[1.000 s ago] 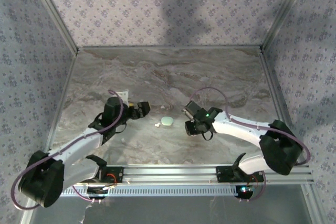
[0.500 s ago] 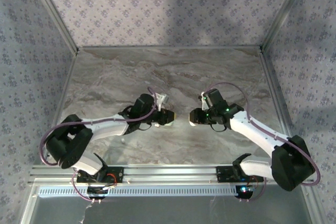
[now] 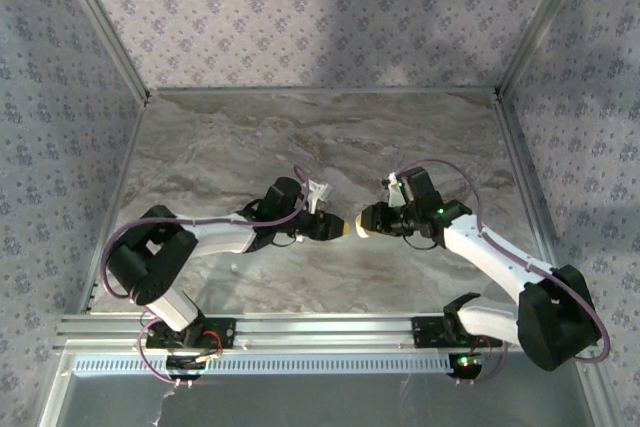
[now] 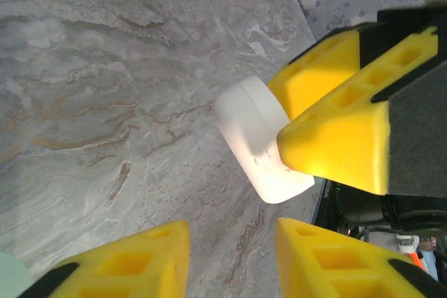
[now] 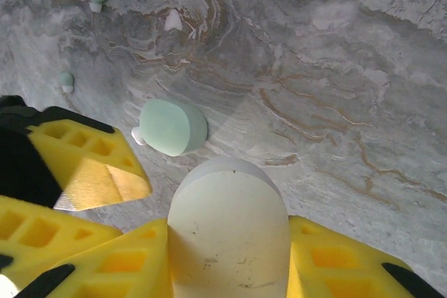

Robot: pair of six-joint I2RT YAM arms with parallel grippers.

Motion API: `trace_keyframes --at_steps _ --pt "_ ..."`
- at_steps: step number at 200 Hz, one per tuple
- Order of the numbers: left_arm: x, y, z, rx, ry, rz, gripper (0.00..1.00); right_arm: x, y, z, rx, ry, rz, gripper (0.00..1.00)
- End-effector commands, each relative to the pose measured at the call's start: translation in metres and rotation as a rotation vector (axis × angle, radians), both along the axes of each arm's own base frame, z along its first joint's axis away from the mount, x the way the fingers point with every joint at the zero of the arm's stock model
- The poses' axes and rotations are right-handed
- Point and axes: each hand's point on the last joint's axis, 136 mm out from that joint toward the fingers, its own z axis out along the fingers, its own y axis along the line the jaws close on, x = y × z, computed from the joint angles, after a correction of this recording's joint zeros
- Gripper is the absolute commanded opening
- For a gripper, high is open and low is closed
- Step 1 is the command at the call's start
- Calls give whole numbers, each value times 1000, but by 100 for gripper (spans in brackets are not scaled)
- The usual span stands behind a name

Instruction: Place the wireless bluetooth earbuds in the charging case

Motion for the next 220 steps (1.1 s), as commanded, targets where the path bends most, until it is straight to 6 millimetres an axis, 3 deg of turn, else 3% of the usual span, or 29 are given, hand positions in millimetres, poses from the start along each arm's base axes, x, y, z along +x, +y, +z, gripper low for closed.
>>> trace_keyframes --at_steps 1,81,147,220 --pt "2 -13 24 -80 -31 -44 43 2 6 9 54 -3 4 34" --pt "4 -12 20 -79 -13 -46 52 5 15 14 109 7 13 32" --pt "14 -6 12 -61 7 -11 53 2 23 26 185 16 29 31" --pt "24 3 2 -23 22 33 53 -3 18 39 226 5 18 30"
